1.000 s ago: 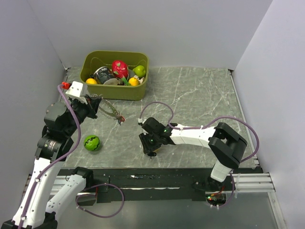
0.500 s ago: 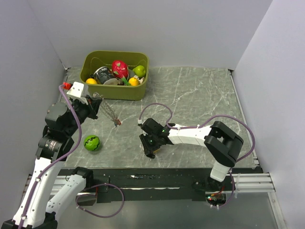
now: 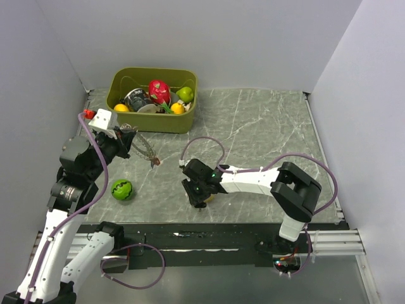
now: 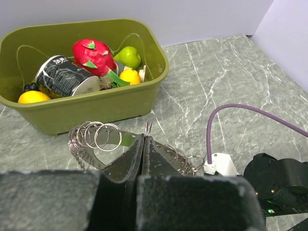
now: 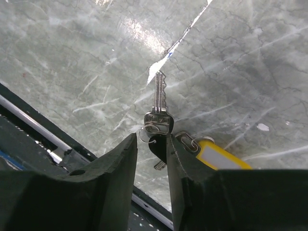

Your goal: Put the keys on the keyring

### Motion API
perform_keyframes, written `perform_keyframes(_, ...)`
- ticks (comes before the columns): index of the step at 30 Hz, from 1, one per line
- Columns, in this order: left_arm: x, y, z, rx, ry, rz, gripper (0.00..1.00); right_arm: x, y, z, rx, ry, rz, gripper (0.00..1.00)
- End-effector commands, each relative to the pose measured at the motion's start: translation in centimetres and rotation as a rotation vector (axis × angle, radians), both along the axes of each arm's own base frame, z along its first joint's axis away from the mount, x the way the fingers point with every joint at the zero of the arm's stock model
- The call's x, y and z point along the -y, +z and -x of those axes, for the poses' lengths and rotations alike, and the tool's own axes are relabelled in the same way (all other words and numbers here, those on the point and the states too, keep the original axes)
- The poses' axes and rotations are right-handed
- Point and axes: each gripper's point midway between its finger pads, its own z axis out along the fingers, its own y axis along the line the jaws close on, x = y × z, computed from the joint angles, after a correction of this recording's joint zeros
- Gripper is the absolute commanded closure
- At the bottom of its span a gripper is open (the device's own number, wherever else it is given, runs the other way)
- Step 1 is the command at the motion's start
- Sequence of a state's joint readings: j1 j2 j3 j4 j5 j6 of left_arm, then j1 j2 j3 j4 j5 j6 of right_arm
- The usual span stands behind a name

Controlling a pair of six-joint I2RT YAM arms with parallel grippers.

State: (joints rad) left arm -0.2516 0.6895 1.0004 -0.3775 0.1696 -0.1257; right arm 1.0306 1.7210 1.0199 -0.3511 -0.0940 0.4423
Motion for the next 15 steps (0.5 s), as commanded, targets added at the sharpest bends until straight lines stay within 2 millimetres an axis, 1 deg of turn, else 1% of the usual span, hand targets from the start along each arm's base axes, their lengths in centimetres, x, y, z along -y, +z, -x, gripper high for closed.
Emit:
perform_keyframes(1,0.2,2.7,0.2,0.096,-0.013,0.037,0.99,-1.0,2.7,-0.9,0.083,0.013,-0.018,0.6)
perform_keyframes(3,0.2,2.7,0.2,0.096,-0.013,0.037,0.99,-1.2,2.7,-1.1,0.091,0.018,-0.003,0.59)
perform_keyframes(4,0.2,2.7,0.2,0.097,-0.013,0.036,0.99,-1.1,2.2,-0.6,0.086,0.028,0.021,0.59)
perform_keyframes(7,0.2,2.6,0.3,0.096,-0.014,0.034,0.99,-1.6,1.9,-0.4,0.105,0.049,0.057,0.57)
perform_keyframes(15,0.2,2.5,0.3,0.095,-0.016,0.034,0.99,-1.3,0.5,0.1,0.125,0.069,0.159,0.57)
